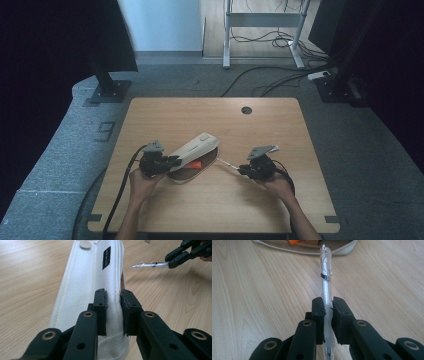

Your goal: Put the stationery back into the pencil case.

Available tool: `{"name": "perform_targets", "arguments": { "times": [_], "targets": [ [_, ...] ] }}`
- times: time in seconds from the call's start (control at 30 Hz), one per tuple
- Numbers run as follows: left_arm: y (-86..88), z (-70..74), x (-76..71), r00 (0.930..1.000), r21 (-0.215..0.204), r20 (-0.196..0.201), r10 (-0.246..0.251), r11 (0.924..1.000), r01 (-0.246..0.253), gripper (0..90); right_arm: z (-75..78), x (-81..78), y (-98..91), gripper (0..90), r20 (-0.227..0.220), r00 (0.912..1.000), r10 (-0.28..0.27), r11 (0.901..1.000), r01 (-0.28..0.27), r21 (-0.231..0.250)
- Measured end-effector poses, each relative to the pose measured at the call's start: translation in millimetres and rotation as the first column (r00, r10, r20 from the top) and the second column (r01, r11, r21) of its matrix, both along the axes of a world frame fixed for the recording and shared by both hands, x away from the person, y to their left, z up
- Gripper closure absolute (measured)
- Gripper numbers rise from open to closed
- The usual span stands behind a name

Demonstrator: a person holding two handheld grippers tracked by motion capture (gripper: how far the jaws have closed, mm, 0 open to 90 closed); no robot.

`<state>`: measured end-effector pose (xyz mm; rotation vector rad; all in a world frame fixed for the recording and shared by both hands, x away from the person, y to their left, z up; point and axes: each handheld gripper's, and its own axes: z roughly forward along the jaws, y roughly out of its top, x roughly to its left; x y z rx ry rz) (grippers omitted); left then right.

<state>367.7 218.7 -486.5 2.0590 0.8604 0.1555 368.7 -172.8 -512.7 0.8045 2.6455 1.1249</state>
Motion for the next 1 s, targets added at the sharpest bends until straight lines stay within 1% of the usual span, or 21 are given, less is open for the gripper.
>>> {"name": "perform_targets", "arguments": {
  "times": [0.27, 0.43, 0.8, 1.0],
  "targets": [
    [0.6, 1.4, -0.7, 0.9999, -0.009, 0.01, 0.005, 0.9999, -0.005, 77.1, 5.6, 4.3, 12.5, 78.7, 0.004, 0.9998, 0.021, 0.9997, -0.022, 0.01],
    [1.5, 1.9, -0.4, 0.9999, -0.026, 0.008, 0.008, 0.9996, -0.007, 77.1, 7.2, 8.3, 22.7, 78.7, 0.0, 0.9993, 0.038, 0.9992, -0.038, 0.013],
    [1.9, 2.6, -0.7, 1.0, -0.03, 0.009, 0.004, 0.9995, -0.004, 77.1, 10.9, 14.9, 40.1, 78.7, 0.002, 0.9981, 0.062, 0.998, -0.062, 0.013],
    [2.4, 3.0, -0.8, 1.0, -0.031, 0.009, 0.002, 0.9995, -0.001, 77.1, 10.2, 18.4, 50.0, 78.7, 0.001, 0.9971, 0.076, 0.997, -0.076, 0.009]
  ]
}}
